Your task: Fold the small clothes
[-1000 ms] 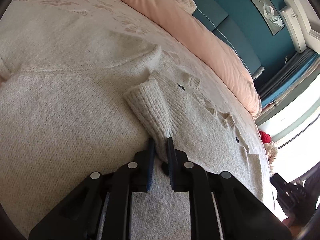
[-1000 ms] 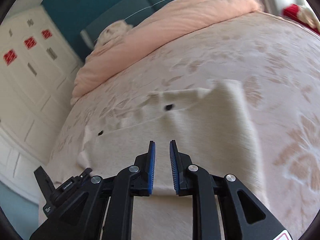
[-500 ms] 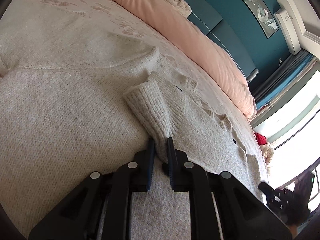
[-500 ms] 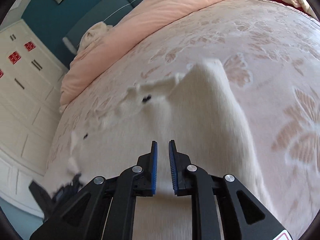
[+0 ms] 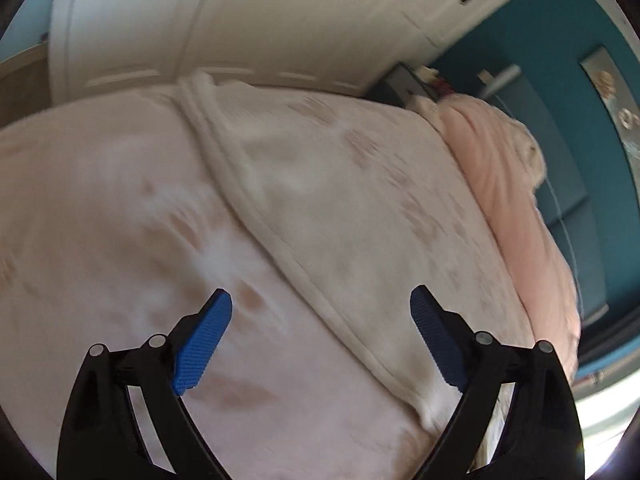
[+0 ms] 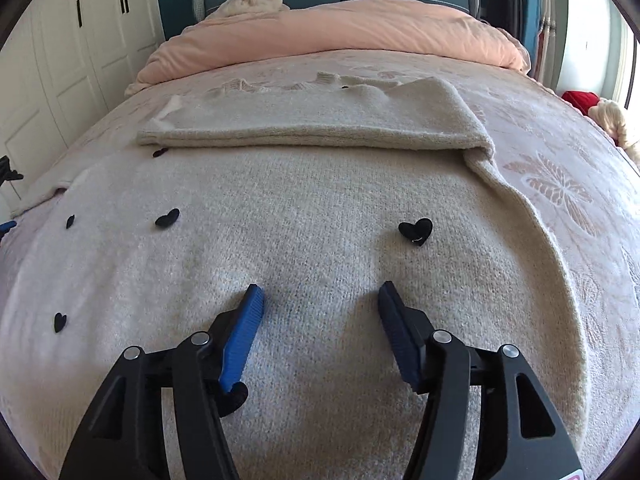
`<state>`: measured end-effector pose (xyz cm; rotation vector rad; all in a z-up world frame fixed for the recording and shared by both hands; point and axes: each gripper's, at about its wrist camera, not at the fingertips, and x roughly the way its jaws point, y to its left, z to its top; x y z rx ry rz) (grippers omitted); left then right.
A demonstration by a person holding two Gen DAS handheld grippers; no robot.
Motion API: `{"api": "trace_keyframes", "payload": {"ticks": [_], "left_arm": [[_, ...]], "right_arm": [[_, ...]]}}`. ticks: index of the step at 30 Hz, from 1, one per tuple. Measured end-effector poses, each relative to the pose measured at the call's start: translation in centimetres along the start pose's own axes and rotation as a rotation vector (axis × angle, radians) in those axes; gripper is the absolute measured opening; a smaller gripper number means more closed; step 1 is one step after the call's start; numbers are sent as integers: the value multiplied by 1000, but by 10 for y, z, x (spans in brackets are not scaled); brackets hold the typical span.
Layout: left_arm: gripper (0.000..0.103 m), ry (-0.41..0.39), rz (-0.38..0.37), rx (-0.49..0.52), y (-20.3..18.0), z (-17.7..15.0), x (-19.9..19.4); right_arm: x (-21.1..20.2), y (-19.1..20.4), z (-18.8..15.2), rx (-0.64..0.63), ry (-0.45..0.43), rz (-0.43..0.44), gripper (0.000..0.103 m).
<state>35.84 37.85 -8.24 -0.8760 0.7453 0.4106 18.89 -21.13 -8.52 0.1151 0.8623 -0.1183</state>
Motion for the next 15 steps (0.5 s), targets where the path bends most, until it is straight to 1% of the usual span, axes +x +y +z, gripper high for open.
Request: {"api": "trace_keyframes", "payload": {"ticks": [1, 2, 3, 4, 5, 6, 7, 8, 9, 10, 11, 13, 15], "left_arm": [[88, 6, 23, -44, 15, 17, 8], [87, 15, 15, -81, 27, 29, 14], [87, 6, -5, -112, 33, 37, 17], [86, -7, -4, -121, 34, 43, 18], [78, -9, 14, -110, 30, 46, 22], [67, -6, 29, -84, 22, 49, 25], [32, 14, 23, -57, 14, 51, 30], [7, 56, 24, -41, 5, 53, 37], [10, 65, 29, -36, -5, 53, 37], [9, 36, 6, -22, -18, 53, 29], [9, 6, -36, 17, -41, 51, 18], [8, -24, -111, 155, -94, 37, -8], [8, -28, -222, 290, -153, 9, -38]], "right_arm": [[0, -2, -1, 6, 0, 5, 59], [1, -3, 0, 14, 1, 12, 59], [1, -4, 0, 19, 2, 17, 60], [1, -4, 0, 21, 3, 19, 60], [1, -3, -2, 20, 3, 18, 60], [1, -2, -2, 18, 3, 15, 61], [2, -2, -3, 15, 4, 12, 61], [2, 0, -4, 14, 3, 9, 62], [2, 0, -4, 13, 3, 9, 62], [2, 0, -4, 15, 3, 10, 62], [2, 0, -4, 17, 3, 13, 62], [3, 0, -4, 22, 0, 20, 62], [3, -1, -5, 30, -3, 30, 63]]}}
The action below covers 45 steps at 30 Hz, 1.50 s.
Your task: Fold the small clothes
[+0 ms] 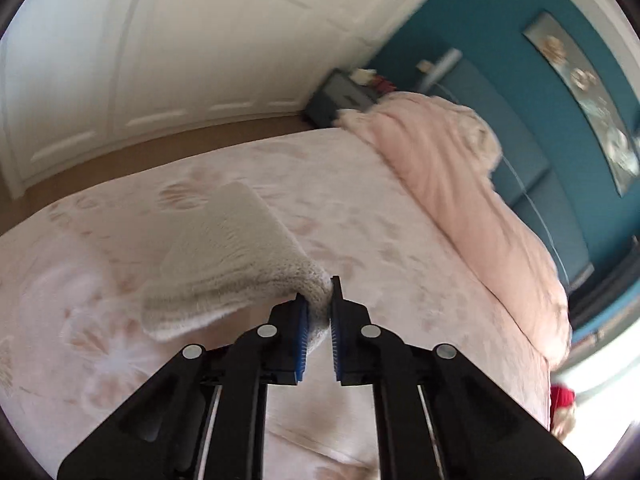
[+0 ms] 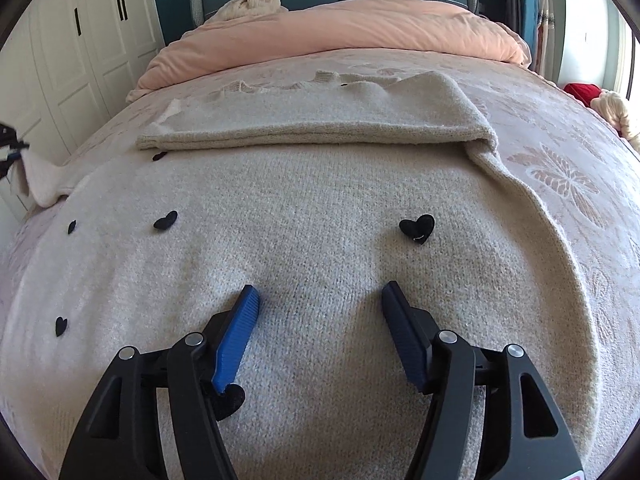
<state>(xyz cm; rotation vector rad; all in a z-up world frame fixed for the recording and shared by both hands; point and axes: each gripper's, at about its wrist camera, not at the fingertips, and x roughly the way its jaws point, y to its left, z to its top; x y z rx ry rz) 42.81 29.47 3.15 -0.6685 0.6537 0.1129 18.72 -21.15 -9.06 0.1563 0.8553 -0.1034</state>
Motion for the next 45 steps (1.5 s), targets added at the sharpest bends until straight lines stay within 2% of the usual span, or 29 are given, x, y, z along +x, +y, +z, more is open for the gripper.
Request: {"api": "trace_keyframes", "payload": {"ticks": [2, 4, 6, 7, 8, 9, 10, 11, 13, 15, 17, 19, 22, 24, 26, 28, 30, 31, 32, 33, 34, 36, 38, 39, 40, 41, 43, 44, 45], "left_arm": [[9, 20, -144, 106, -75, -24, -16], [9, 76, -281, 177, -143, -61, -24], [12, 162, -383, 215, -198, -107, -21], [13, 206, -409, 231, -219, -133, -17], [17, 253, -417, 244, -236, -165, -11], [27, 303, -413, 248, -247, -195, -2], [58, 359, -397, 254, -254, -224, 8], [72, 407, -362, 251, -254, -254, 18], [70, 440, -296, 239, -243, -293, 28], [70, 473, -272, 171, -217, -310, 32], [70, 476, -275, 78, -182, -303, 28], [70, 433, -273, 19, -154, -277, 25], [71, 373, -195, -28, -115, -230, 36], [71, 381, -152, -108, -92, -204, 52], [71, 377, -110, -211, -69, -191, 62], [71, 369, -104, -299, -51, -188, 69], [67, 384, -117, -358, -41, -187, 77], [61, 394, -120, -353, -44, -187, 81], [43, 400, -131, -334, -50, -187, 84], [29, 403, -149, -312, -57, -184, 87], [7, 386, -155, -288, -66, -179, 86], [7, 294, -169, -272, -78, -164, 74], [8, 231, -170, -252, -81, -154, 60], [8, 227, -164, -230, -82, -155, 61], [8, 241, -148, -192, -83, -159, 67], [8, 263, -116, -148, -84, -167, 75], [8, 298, -41, -103, -73, -187, 85], [7, 314, -15, -120, -61, -197, 87], [7, 306, -33, -156, -51, -206, 87]], "right_arm": [[0, -1, -1, 9, -3, 11, 63], [0, -3, -1, 18, -5, 24, 64], [-1, -5, 0, 26, -6, 40, 65], [-1, -6, 0, 29, -6, 51, 67], [-1, -6, 0, 31, -5, 61, 68], [-1, -7, 0, 34, -5, 71, 70], [-1, -8, 1, 37, -4, 82, 71], [-1, -9, 1, 40, -3, 93, 72], [-2, -11, 3, 44, 4, 124, 78], [-2, -14, 5, 54, 13, 158, 80], [-4, -19, 12, 78, 32, 175, 79], [-10, -24, 31, 124, 15, 181, 79], [-6, -33, 77, 207, -31, 196, 80], [17, -41, 108, 276, 22, 204, 80], [42, -50, 131, 359, 47, 195, 80], [66, -51, 146, 391, 79, 145, 80], [87, -47, 153, 416, 108, 145, 80], [94, -43, 155, 416, 120, 151, 71], [99, -37, 159, 396, 123, 147, 57], [101, -31, 166, 370, 124, 156, 12], [100, -27, 175, 360, 122, 189, 8], [70, -27, 194, 390, -12, 286, 7], [29, -31, 209, 382, -156, 336, 7], [15, -36, 208, 369, -216, 331, 6], [13, -40, 204, 355, -233, 288, 6], [26, -46, 196, 347, -192, 230, 6], [81, -62, 165, 369, 25, 141, 6], [103, -68, 148, 371, 124, 108, 6], [100, -72, 138, 383, 83, 142, 5]]}}
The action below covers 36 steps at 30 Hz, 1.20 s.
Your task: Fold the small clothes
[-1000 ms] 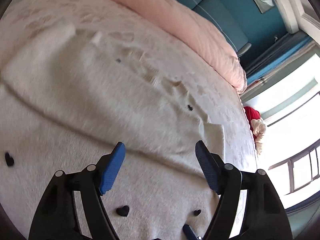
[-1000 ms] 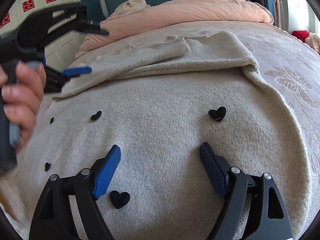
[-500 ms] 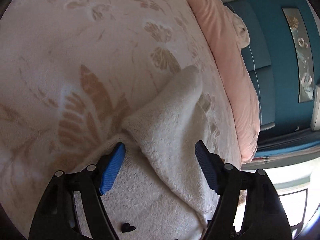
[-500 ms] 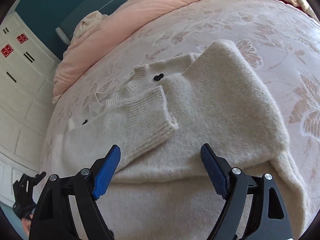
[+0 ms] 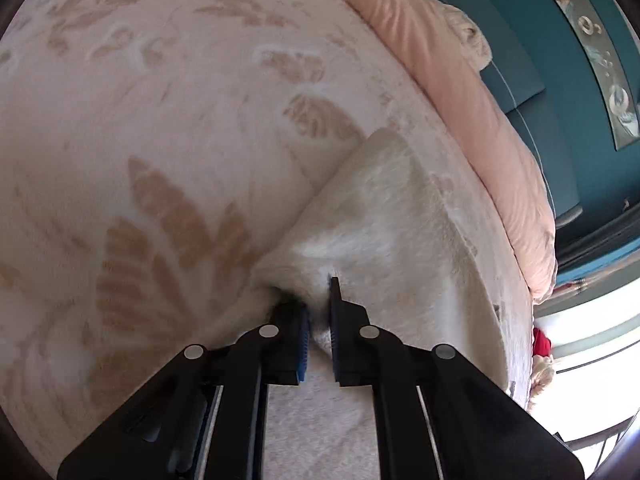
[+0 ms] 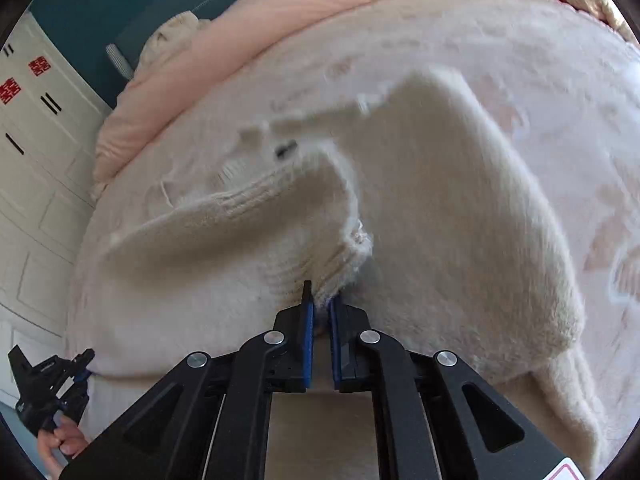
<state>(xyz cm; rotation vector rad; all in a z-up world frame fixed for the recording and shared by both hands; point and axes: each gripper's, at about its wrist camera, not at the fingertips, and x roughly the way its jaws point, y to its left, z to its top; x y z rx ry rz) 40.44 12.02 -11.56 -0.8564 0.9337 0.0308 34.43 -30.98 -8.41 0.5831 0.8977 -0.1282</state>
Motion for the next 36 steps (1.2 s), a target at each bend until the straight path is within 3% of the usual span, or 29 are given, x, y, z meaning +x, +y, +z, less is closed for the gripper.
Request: {"api": "trace_keyframes", "payload": {"ticks": [1, 3, 6, 7, 8, 9, 10, 12, 16, 19, 21, 22, 24, 26, 28, 30, 32, 33, 34, 35, 36], "left_arm": [[8, -28, -32, -8, 6, -3, -2], [8, -59, -27, 48, 3, -8, -3], [8, -102, -18, 126, -1, -15, -4], [8, -119, -18, 157, -4, -16, -4], [8, -136, -25, 177, -4, -19, -4], [8, -149, -37, 179, -2, -20, -4], [8, -156, -50, 173, 1, -18, -3], [8, -166, -63, 171, 3, -19, -2], [8, -176, -74, 175, 6, -22, -3], [8, -187, -91, 180, 10, -25, -3], [8, -193, -112, 178, 14, -27, -2], [8, -197, -115, 183, 15, -27, -2], [8, -201, -115, 194, 15, -31, -2], [8, -205, -117, 199, 16, -32, -2], [8, -209, -115, 203, 16, -33, -2], [8, -211, -111, 207, 15, -34, -2], [8, -211, -110, 207, 14, -33, -2], [8, -210, -108, 207, 14, -33, -2], [8, -209, -104, 209, 13, -33, -3], [8, -207, -99, 210, 12, -33, -3], [8, -204, -93, 210, 11, -32, -3]], "right_arm": [[-8, -1, -1, 9, -27, 19, 6], [-10, -2, 2, 27, -31, 39, 7], [-9, -6, 4, 17, -20, -5, 10], [-21, -6, 4, 46, -55, -49, 20], [-36, -5, 2, 74, -114, -101, 23], [-54, -2, -1, 94, -184, -132, 23], [-63, 6, -2, 95, -225, -103, 23], [-55, 44, 2, 16, -165, 29, 22], [11, 169, -4, -271, 60, 254, 22], [73, 242, -20, -431, 168, 242, 22], [107, 266, -23, -482, 199, 193, 20], [118, 268, -21, -486, 192, 164, 7], [129, 251, 2, -429, 164, 141, 0], [124, 214, 32, -294, 129, 86, 0], [97, 182, 52, -241, 61, 71, 14], [66, 153, 53, -257, 22, 95, 15], [53, 114, 45, -270, 22, 21, 24], [55, 89, 40, -259, 55, -53, 11], [52, 66, 36, -230, 70, -36, 2], [36, 46, 34, -165, 52, 14, 1], [17, 32, 30, -110, 30, -2, 5]]}}
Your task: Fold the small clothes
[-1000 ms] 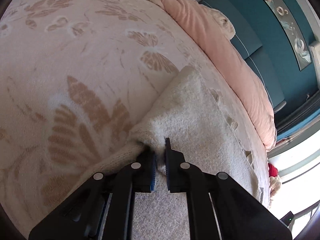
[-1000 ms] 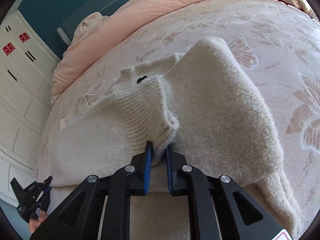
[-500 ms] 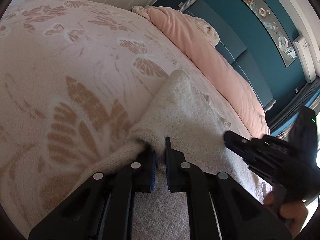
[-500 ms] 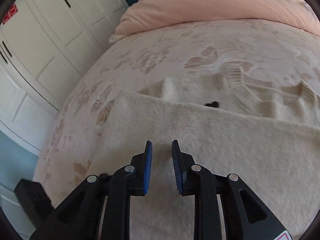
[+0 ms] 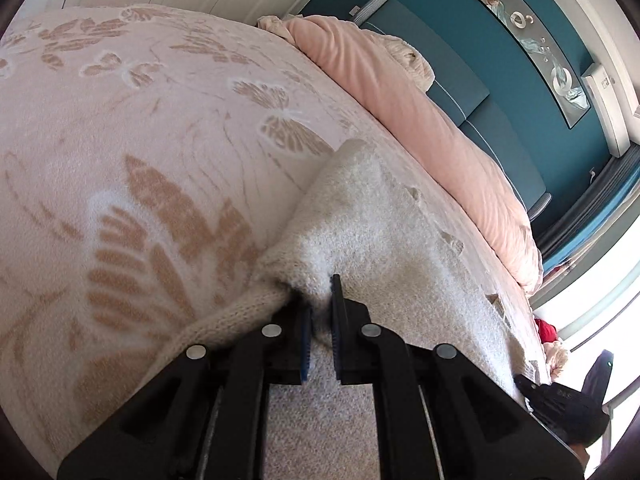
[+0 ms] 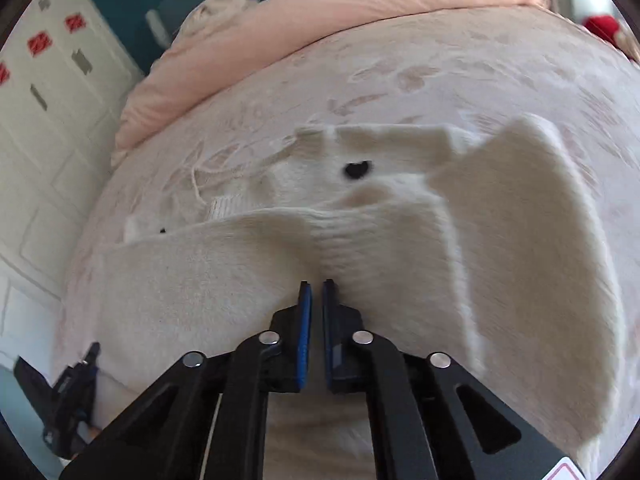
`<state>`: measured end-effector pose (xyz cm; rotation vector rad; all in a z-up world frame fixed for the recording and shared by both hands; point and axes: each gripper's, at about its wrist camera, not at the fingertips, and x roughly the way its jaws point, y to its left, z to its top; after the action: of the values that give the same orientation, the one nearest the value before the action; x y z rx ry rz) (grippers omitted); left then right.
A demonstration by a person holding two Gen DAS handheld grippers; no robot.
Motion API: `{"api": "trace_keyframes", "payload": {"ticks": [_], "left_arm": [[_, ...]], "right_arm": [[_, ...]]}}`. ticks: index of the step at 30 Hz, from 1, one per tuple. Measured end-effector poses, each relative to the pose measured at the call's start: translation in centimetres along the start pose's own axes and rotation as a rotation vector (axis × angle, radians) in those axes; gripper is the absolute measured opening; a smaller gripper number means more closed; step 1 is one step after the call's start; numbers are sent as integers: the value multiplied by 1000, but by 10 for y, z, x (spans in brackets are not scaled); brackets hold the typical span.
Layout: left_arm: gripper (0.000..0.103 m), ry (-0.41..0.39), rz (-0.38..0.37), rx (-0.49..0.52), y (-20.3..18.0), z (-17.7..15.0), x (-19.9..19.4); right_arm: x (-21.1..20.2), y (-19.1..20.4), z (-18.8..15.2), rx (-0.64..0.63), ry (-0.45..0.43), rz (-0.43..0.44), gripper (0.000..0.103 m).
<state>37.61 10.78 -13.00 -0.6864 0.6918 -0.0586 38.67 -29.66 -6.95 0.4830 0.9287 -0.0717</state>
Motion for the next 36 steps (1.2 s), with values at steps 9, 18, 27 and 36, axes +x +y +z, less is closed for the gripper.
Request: {"api": "trace_keyframes", "payload": {"ticks": [9, 18, 27, 36], "left_arm": [[66, 204, 32, 7, 10, 5, -90], [92, 357, 76, -89, 86, -69, -248], [98, 395, 1, -160, 48, -97, -220], [9, 453, 34, -157, 38, -84, -202]], "right_arm": [[-169, -101, -138, 91, -41, -141, 66], [-227, -134, -278, 254, 116, 12, 74], [-195, -79, -266, 244, 65, 94, 78], [-190, -88, -244, 349, 72, 106, 13]]}}
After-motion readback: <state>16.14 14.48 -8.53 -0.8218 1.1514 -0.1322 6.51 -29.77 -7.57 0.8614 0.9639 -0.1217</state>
